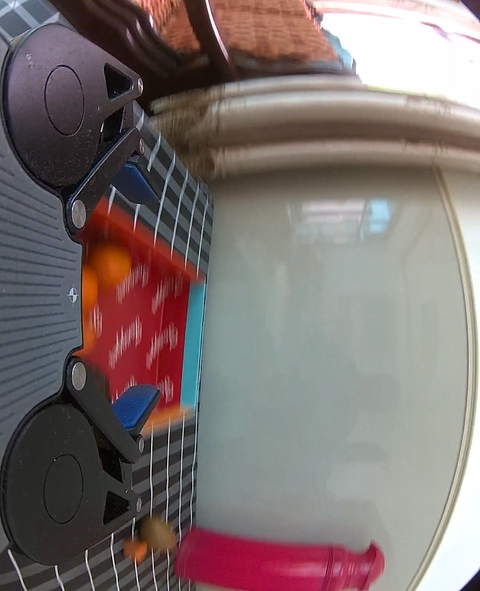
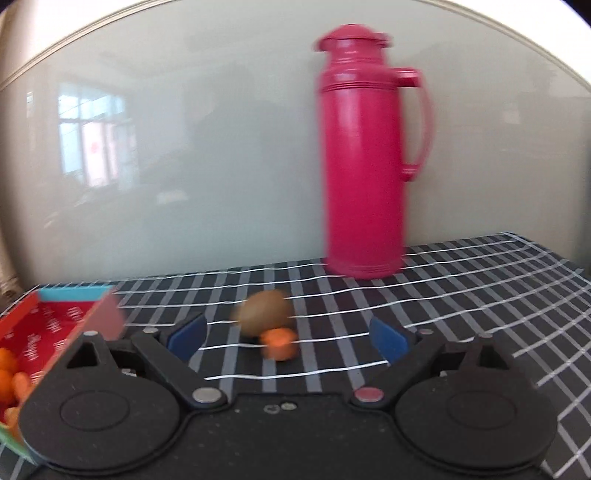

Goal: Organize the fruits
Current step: 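Move the left gripper to the remaining carrot chunk and close on it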

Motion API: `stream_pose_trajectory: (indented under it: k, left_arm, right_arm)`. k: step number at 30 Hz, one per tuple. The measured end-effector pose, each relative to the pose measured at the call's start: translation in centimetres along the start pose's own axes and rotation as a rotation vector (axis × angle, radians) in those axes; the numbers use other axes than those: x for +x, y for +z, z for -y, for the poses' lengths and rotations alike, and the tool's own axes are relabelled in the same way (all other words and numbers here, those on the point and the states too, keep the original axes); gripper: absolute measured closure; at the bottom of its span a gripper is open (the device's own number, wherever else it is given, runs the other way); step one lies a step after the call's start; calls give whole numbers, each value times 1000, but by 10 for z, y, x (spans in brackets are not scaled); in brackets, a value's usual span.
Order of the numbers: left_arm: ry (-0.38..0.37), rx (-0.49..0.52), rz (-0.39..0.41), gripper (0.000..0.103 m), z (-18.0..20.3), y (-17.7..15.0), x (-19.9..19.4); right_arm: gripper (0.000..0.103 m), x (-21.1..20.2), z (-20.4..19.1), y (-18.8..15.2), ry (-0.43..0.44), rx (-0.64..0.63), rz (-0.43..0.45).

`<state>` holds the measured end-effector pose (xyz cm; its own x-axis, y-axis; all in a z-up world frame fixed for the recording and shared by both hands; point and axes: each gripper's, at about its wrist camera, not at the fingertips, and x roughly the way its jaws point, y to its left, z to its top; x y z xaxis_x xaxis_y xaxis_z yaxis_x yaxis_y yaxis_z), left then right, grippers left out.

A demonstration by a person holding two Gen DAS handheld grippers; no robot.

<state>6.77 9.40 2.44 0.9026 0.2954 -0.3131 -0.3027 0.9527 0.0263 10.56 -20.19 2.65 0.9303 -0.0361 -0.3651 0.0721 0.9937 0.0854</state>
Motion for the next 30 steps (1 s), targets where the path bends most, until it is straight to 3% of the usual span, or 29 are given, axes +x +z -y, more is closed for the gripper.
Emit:
stream_pose_trajectory:
  k: [10,24,30]
  left_arm:
    - [-200,76,-64,0,116,-9,7]
    - [-327,174,-138,0,234,-14,22]
    - [-333,187,-167,1,268,-16,34]
  right_arm:
    - [8,-1,75,3,-175,59,39]
    - [8,2,150,1,-286,124,36]
    - [8,12,169,1,-327,151,35]
